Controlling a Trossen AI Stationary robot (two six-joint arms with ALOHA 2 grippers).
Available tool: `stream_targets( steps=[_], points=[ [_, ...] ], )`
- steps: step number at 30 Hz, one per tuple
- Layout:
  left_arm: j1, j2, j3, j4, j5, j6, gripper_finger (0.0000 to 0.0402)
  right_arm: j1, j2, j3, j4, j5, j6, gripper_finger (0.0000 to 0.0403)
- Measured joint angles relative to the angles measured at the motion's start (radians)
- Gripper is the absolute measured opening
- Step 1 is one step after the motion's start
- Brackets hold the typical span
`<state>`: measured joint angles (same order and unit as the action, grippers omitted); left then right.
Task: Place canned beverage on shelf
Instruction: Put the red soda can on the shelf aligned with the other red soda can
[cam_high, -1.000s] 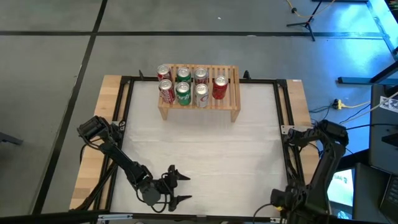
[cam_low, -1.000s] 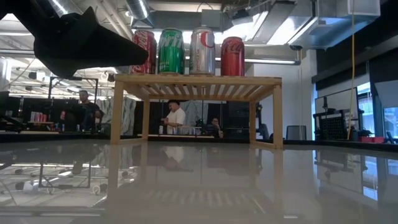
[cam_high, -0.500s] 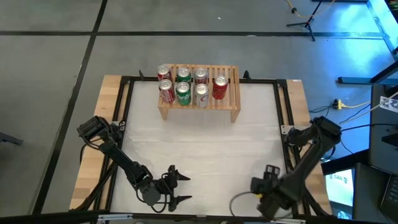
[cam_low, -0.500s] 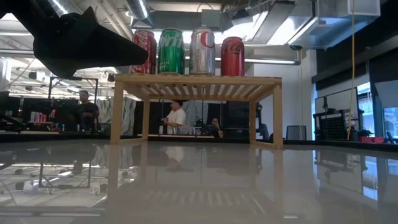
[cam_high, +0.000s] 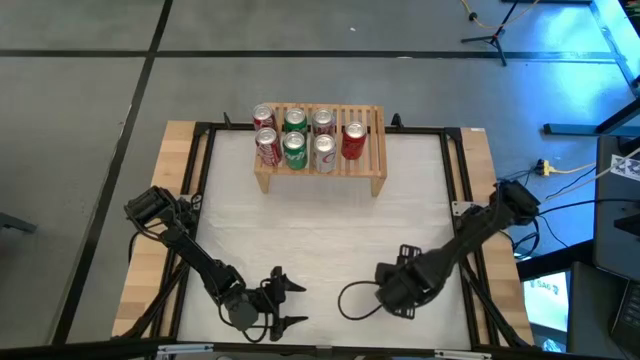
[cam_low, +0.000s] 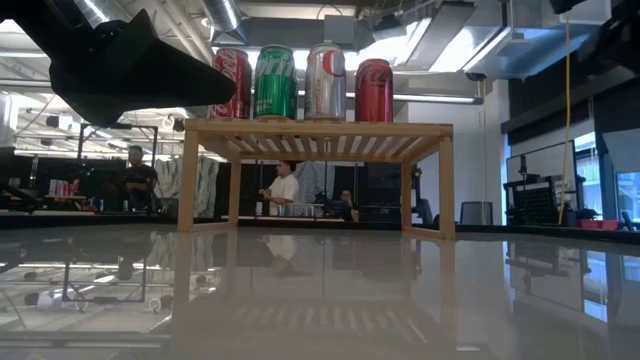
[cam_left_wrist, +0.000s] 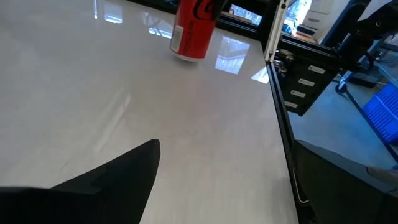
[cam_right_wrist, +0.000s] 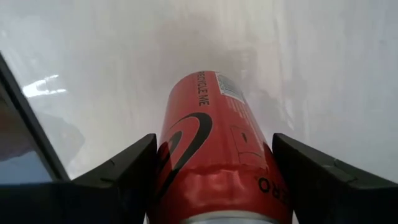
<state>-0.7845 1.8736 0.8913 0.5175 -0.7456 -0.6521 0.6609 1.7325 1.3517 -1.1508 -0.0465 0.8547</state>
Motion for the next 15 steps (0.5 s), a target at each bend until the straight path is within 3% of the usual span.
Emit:
stream_targets(
  steps=[15],
  points=[
    [-0.001, 0.0, 0.0, 0.002, 0.012, 0.0, 0.0354, -0.019, -0.002, 0.007, 0.03, -0.002, -0.051, 0.0289]
  ],
)
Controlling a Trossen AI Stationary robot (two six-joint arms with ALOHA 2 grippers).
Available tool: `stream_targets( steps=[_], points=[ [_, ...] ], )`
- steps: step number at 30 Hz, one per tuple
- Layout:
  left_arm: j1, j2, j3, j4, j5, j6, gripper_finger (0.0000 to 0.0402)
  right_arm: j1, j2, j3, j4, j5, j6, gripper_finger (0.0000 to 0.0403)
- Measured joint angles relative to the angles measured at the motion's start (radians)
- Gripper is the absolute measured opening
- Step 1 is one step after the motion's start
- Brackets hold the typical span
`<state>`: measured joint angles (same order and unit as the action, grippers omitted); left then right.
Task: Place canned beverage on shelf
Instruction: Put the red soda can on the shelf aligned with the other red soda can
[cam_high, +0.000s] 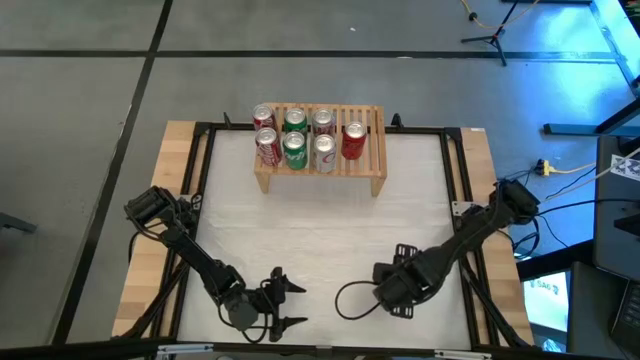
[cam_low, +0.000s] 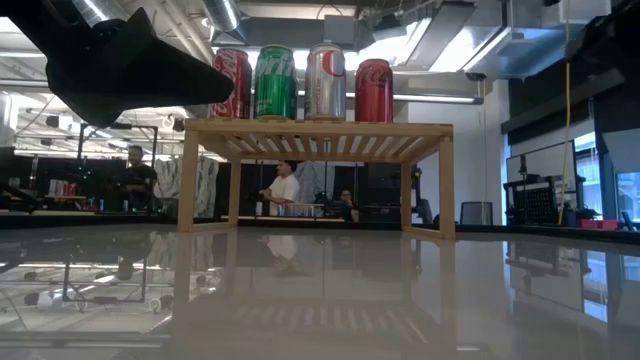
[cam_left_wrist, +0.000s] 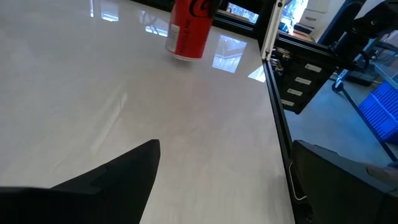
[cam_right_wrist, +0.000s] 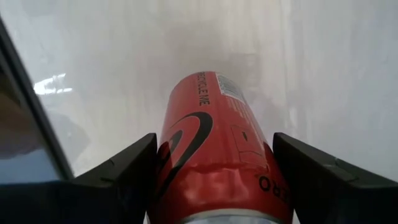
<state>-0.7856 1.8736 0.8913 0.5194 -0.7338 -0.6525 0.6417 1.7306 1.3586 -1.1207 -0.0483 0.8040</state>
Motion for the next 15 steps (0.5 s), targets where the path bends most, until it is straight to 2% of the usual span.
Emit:
stream_targets(
  steps=[7, 15],
  points=[
    [0.0, 0.0, 0.0, 0.0, 0.0, 0.0, 0.0354, -0.001, 0.002, 0.0, 0.005, 0.109, 0.006, 0.0289],
    [0.0, 0.0, 0.0, 0.0, 0.0, -0.002, 0.0354, -0.003, 0.007, 0.0, 0.005, 0.127, 0.008, 0.0294]
  ],
)
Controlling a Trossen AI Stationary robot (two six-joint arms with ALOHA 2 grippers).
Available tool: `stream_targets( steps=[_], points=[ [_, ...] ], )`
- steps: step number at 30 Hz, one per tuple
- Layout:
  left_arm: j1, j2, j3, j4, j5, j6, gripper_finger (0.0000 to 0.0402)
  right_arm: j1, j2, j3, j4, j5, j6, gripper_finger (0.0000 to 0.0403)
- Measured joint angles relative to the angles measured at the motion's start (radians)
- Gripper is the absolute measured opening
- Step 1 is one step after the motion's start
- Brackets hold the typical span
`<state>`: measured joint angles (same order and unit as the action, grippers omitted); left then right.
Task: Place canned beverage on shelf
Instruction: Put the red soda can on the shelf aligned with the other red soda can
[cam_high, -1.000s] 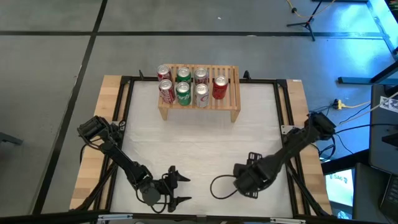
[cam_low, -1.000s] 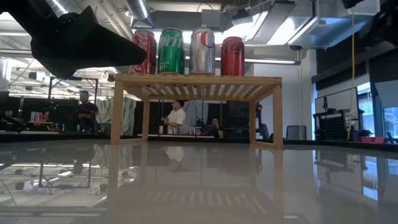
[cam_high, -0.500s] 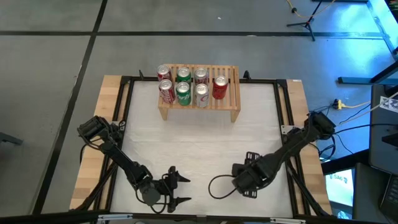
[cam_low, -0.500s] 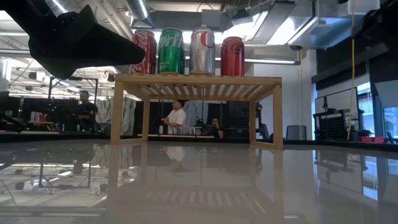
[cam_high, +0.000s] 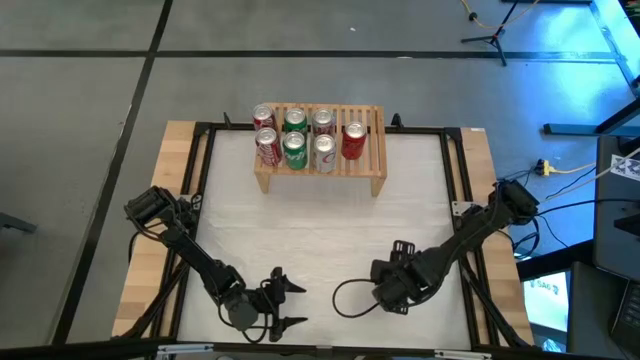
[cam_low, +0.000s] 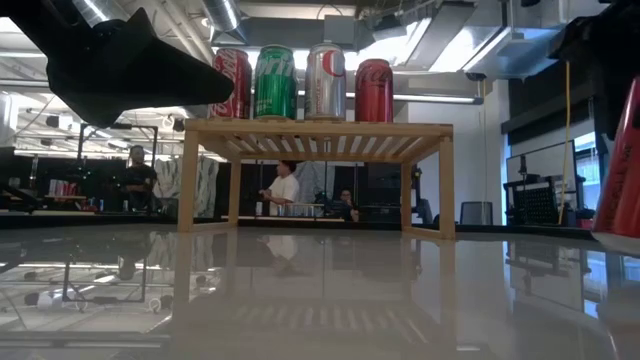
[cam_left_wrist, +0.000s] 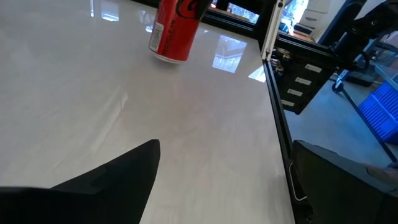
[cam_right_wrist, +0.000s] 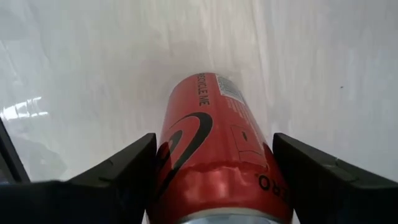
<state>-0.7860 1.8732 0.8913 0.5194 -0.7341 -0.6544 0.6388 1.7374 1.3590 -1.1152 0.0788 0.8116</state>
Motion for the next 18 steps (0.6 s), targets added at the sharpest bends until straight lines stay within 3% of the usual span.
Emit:
stream_targets(
  steps=[9, 14, 18],
  points=[
    [0.0, 0.0, 0.0, 0.006, 0.011, -0.002, 0.0354, -0.013, 0.0, 0.003, -0.01, -0.028, -0.006, 0.0394],
    [0.0, 0.0, 0.0, 0.007, 0.021, -0.002, 0.0354, 0.014, -0.035, 0.048, -0.099, -0.05, 0.022, 0.0366],
    [0.0, 0.0, 0.0, 0.007, 0.021, 0.001, 0.0354, 0.101, -0.11, 0.071, -0.161, 0.075, 0.115, 0.0349]
  ],
)
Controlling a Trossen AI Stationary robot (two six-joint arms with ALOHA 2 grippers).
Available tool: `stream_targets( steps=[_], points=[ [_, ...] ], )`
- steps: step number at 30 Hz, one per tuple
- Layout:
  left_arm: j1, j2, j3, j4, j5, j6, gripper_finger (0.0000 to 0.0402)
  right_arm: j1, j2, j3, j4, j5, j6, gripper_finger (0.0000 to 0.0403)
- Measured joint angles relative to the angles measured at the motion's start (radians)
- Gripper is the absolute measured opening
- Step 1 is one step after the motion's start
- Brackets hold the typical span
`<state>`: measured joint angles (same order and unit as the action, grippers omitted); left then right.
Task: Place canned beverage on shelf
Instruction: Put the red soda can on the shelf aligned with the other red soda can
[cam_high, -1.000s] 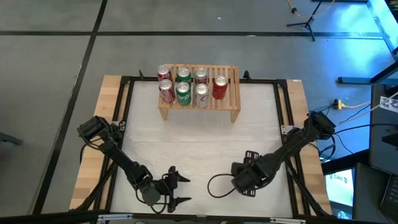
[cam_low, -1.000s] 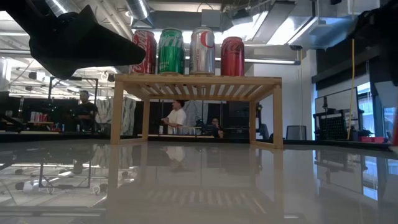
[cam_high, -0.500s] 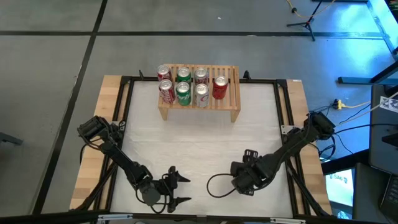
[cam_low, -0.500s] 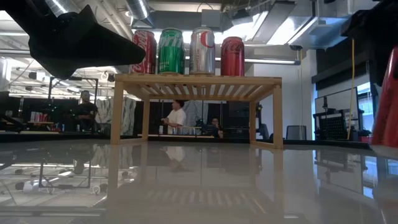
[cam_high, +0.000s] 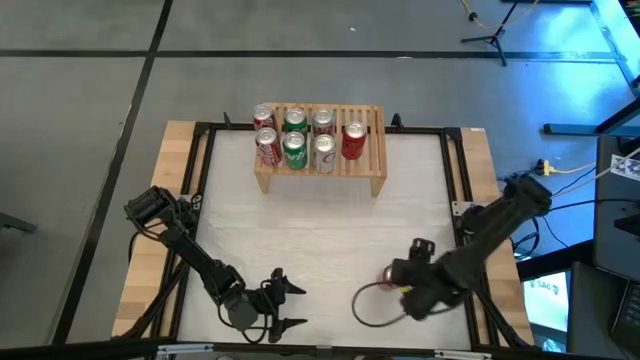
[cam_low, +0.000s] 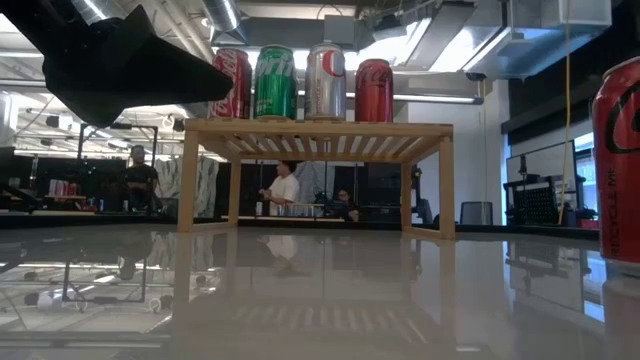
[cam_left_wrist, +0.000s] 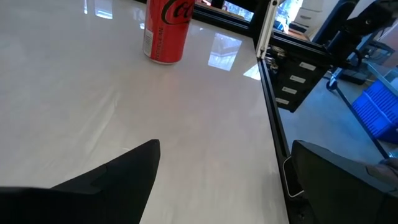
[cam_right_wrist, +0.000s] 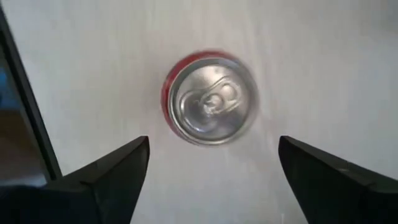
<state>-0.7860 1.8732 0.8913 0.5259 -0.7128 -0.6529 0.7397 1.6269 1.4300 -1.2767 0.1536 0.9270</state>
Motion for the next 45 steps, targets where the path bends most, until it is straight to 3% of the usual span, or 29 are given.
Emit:
stream_targets(
  steps=[6, 11, 14, 17, 24, 28, 33, 41, 45],
  points=[
    [0.0, 0.0, 0.0, 0.0, 0.001, 0.0, 0.0354, 0.211, -0.088, -0.015, -0.003, 0.317, 0.195, 0.0344],
    [0.0, 0.0, 0.0, 0.0, 0.001, 0.0, 0.0354, 0.389, -0.104, -0.121, -0.009, 0.609, 0.364, 0.0344],
    [0.0, 0.0, 0.0, 0.0, 0.001, 0.0, 0.0354, 0.448, -0.104, -0.2, -0.003, 0.685, 0.461, 0.0344],
    [0.0, 0.0, 0.0, 0.0, 0.0, 0.0, 0.0354, 0.477, -0.104, -0.274, 0.003, 0.668, 0.534, 0.0344],
    [0.0, 0.0, 0.0, -0.001, -0.003, 0.001, 0.0354, 0.477, -0.104, -0.386, 0.057, 0.462, 0.568, 0.0344],
    [0.0, 0.0, 0.0, 0.0, -0.006, 0.001, 0.0354, 0.475, -0.104, -0.415, 0.121, 0.488, 0.604, 0.0344],
    [0.0, 0.0, 0.0, 0.0, -0.006, 0.001, 0.0354, 0.478, -0.104, -0.458, 0.204, 0.606, 0.637, 0.0344],
    [0.001, 0.0, 0.0, -0.001, -0.007, 0.009, 0.0354, 0.449, -0.166, -0.574, 0.225, 0.574, 0.674, 0.0344],
    [0.004, 0.0, 0.0, -0.001, -0.007, 0.01, 0.0354, 0.429, -0.285, -0.673, 0.403, 0.521, 0.593, 0.0344]
  ],
)
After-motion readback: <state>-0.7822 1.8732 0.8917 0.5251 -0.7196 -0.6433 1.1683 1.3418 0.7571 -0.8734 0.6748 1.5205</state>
